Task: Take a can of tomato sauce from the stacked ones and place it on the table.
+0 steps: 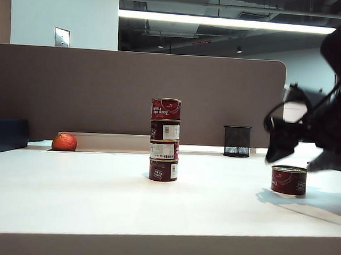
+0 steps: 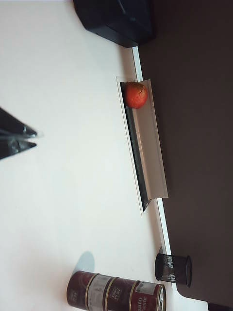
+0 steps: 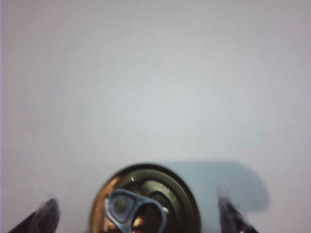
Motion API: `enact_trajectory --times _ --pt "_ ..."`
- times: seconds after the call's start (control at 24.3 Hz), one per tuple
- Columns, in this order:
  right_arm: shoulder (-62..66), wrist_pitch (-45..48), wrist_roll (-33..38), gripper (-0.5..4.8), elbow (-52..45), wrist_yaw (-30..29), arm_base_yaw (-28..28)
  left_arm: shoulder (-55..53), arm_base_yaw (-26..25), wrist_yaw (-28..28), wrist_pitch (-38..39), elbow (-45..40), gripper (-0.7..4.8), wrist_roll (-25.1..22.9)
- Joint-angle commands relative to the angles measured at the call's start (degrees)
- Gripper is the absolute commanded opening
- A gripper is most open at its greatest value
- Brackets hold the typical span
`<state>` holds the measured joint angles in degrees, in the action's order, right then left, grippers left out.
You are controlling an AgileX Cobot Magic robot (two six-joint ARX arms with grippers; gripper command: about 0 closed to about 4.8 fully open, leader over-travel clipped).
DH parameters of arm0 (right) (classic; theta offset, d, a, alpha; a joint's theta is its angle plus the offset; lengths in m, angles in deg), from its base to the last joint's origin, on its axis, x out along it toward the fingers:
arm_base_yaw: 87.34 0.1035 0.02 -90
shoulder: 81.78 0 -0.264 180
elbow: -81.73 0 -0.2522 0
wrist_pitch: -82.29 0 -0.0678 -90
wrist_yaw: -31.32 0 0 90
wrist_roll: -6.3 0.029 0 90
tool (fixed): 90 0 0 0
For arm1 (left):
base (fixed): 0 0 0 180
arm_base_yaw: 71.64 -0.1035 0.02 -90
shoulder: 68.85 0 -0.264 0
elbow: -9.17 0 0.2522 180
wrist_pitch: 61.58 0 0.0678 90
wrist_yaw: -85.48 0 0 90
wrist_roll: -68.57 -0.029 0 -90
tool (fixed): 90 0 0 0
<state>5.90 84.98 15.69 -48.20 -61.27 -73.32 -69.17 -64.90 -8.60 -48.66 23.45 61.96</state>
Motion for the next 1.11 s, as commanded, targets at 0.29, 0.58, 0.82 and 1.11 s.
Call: enact_trajectory --times 0.29,0.58,0.82,1.11 --pt "-12.0 -0.2 -2.7 1.33 0.3 4.1 -1.7 0.0 0.0 -0.2 -0.5 0.2 -0.06 0.0" --pt "-23.3 -7.2 -5.8 -0.08 0.3 -5.1 -12.9 0.0 0.0 -0.2 -0.5 0.2 -0.06 0.0" --pt "-30.1 -12.7 -5.8 -0.08 0.3 -9.7 -16.4 0.0 0.0 -0.2 -0.5 0.2 -0.06 0.0" --pt "-37.9 -16.9 -6.0 -0.08 0.3 -10.2 -13.9 0.0 0.0 -1.1 -0.5 0.2 -0.06 0.0"
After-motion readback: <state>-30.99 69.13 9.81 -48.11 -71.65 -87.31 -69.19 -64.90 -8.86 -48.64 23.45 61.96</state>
